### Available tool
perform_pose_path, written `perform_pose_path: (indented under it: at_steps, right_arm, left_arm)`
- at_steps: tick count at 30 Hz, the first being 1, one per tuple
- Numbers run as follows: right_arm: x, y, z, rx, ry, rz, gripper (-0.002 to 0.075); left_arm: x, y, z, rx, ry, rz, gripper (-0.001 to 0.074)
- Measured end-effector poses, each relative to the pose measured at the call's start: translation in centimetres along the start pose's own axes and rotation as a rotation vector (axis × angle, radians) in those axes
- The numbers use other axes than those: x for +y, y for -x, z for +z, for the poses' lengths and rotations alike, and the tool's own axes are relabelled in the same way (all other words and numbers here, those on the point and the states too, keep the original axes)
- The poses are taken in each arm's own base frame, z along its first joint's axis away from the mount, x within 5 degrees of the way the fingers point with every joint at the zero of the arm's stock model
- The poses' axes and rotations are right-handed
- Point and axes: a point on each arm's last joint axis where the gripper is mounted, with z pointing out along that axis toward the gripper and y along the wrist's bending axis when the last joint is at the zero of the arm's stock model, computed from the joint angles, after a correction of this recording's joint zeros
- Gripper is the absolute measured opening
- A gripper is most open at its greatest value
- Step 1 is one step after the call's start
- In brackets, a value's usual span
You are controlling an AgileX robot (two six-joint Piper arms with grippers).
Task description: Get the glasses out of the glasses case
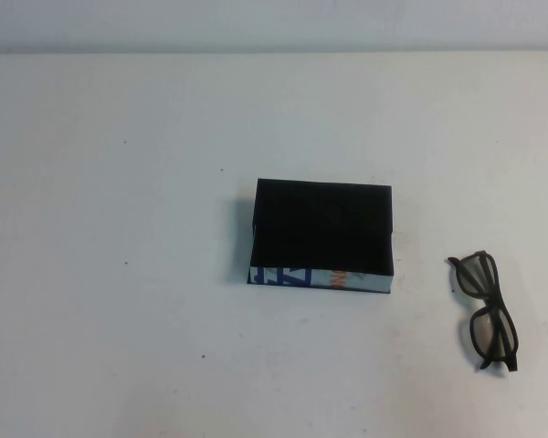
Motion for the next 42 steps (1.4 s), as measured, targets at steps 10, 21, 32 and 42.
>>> perform_pose_path:
  at_steps: [10, 21, 32, 42]
  right_arm:
    - [-0.7, -10.2, -0.5, 0.043, -0.029, 0.122, -0.0016]
    - [-1.0, -12.1, -0.9, 0.186, -0.098, 0.166, -0.0017]
    - [-0.9, -12.5, -1.0, 0.228, -0.095, 0.167, -0.0018]
    - [-0.9, -12.5, -1.0, 0.228, -0.095, 0.167, -0.0018]
  left_arm:
    - [0.0, 0.0, 0.0, 0.000, 0.000, 0.000, -0.0004]
    - [0.0, 0.0, 0.0, 0.000, 0.000, 0.000, -0.0005]
    - [0.0, 0.0, 0.0, 0.000, 0.000, 0.000, -0.0004]
    - [0.0, 0.0, 0.0, 0.000, 0.000, 0.000, -0.0004]
